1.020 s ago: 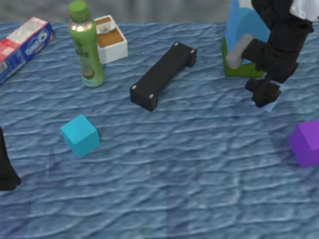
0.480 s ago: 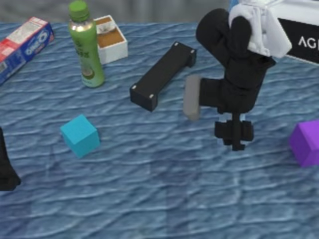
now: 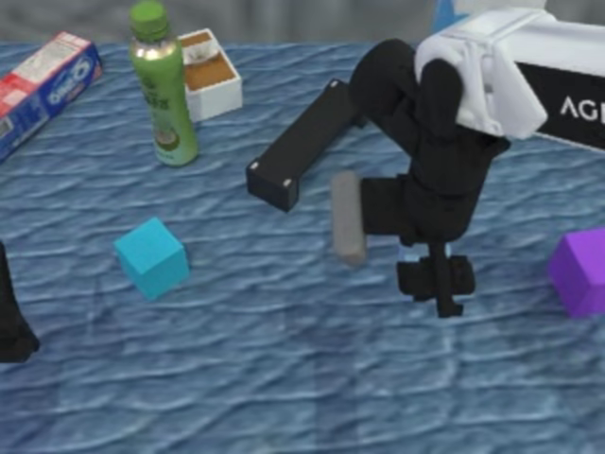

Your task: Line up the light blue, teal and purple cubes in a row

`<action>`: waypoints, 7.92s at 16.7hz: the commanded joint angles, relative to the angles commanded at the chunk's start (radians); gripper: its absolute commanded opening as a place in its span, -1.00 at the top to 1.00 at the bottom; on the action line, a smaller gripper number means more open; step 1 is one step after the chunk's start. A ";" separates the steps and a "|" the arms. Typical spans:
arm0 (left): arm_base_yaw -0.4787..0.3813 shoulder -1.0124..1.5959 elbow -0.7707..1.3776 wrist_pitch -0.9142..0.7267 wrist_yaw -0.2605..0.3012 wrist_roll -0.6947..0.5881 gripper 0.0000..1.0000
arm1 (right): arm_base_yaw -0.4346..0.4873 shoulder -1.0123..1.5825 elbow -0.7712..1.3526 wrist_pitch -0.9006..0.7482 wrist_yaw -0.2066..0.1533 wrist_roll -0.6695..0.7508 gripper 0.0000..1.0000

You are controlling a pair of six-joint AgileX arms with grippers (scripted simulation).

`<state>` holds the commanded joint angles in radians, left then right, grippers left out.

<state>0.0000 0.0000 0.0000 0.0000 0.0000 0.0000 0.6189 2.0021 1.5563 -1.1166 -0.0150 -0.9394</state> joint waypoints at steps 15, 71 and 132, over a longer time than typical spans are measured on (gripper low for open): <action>0.000 0.000 0.000 0.000 0.000 0.000 -1.00 | 0.005 0.078 -0.168 0.251 0.001 -0.002 0.70; -0.241 1.755 1.319 -0.948 0.002 0.491 -1.00 | -0.547 -1.705 -1.331 0.939 -0.022 0.775 -1.00; -0.270 2.042 1.530 -1.047 0.011 0.576 1.00 | -0.609 -2.002 -1.556 1.117 0.015 0.939 -1.00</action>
<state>-0.2699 2.0425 1.5296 -1.0465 0.0107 0.5764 0.0100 0.0000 0.0000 0.0000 0.0000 0.0000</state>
